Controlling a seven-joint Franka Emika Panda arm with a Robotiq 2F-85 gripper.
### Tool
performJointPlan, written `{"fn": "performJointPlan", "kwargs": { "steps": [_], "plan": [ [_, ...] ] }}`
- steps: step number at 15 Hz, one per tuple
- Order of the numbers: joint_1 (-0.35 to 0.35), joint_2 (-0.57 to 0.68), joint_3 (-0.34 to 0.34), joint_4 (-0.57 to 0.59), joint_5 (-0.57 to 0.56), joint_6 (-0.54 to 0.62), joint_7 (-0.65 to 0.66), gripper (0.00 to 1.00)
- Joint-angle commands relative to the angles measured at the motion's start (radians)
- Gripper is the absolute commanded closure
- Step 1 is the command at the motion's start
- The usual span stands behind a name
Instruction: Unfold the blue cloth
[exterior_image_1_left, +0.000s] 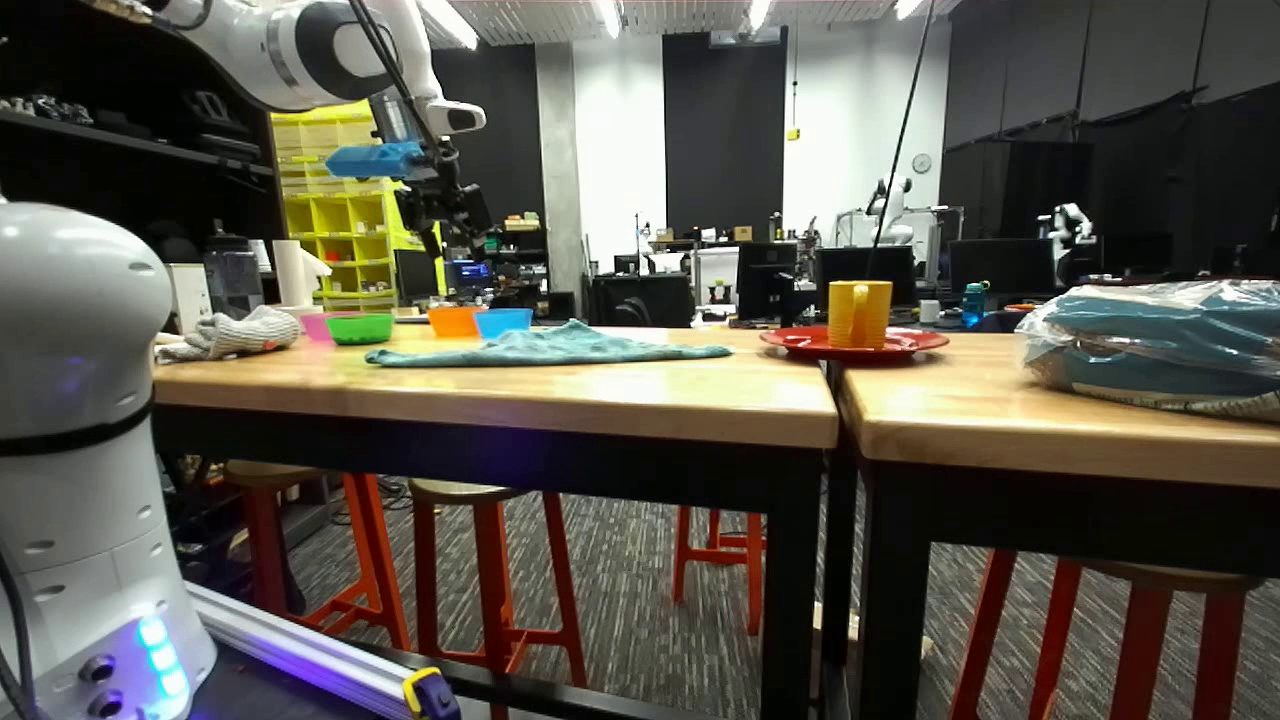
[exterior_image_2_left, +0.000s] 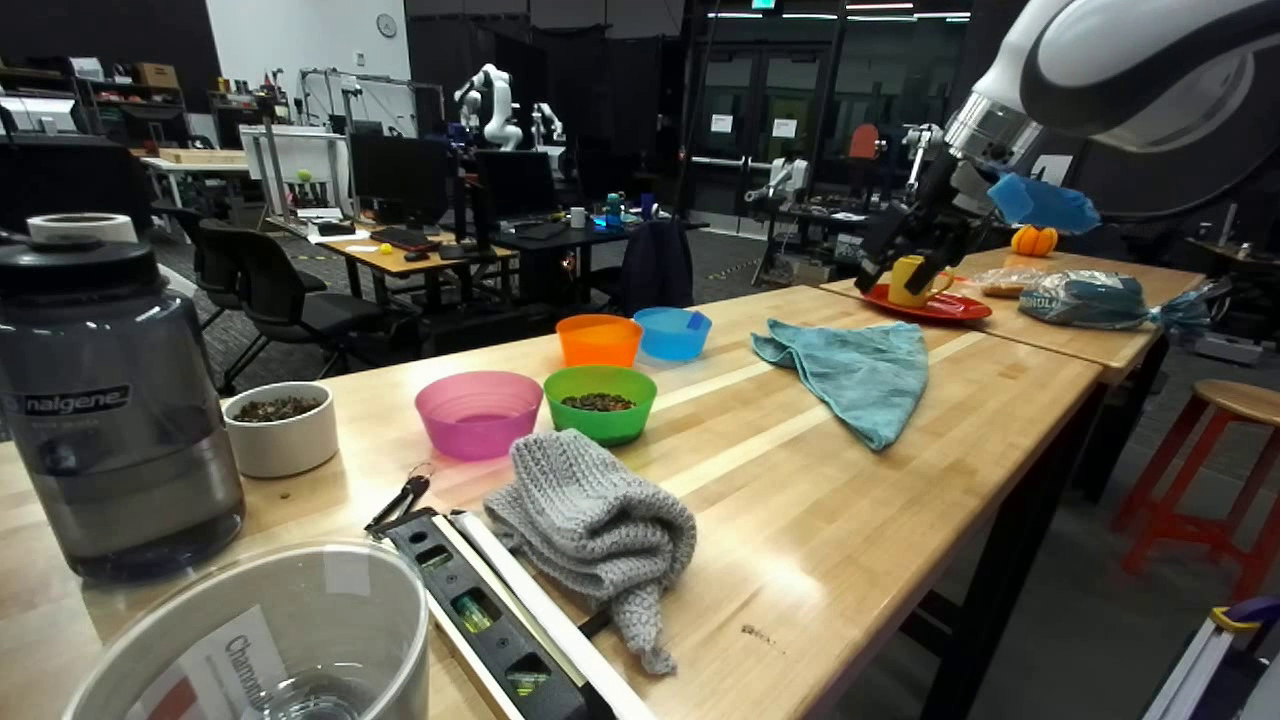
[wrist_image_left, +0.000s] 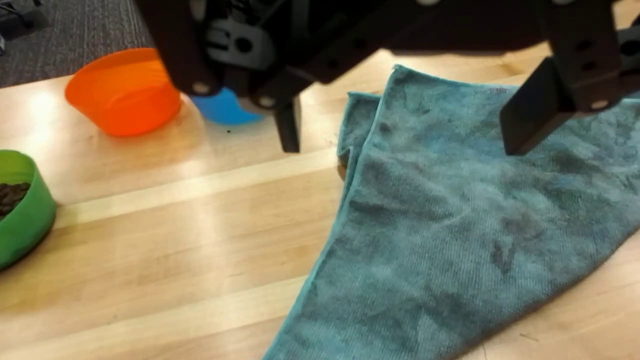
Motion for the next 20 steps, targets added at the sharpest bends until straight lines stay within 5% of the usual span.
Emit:
{"fn": "performJointPlan", "kwargs": {
  "steps": [1,9,13,20],
  "plan": [
    [-0.045,0.149,0.089,0.131,-0.104,0.015,0.132,0.00],
    [-0.105,0.434,0.206,0.369,-0.452,-0.062,0.475,0.00],
    [-0.071,0.580,0.171,0.474,-0.554,-0.123,0.580,0.00],
    [0.014,0.791,0.064,0.644,-0.568,-0.121,0.624,0.00]
  ]
}}
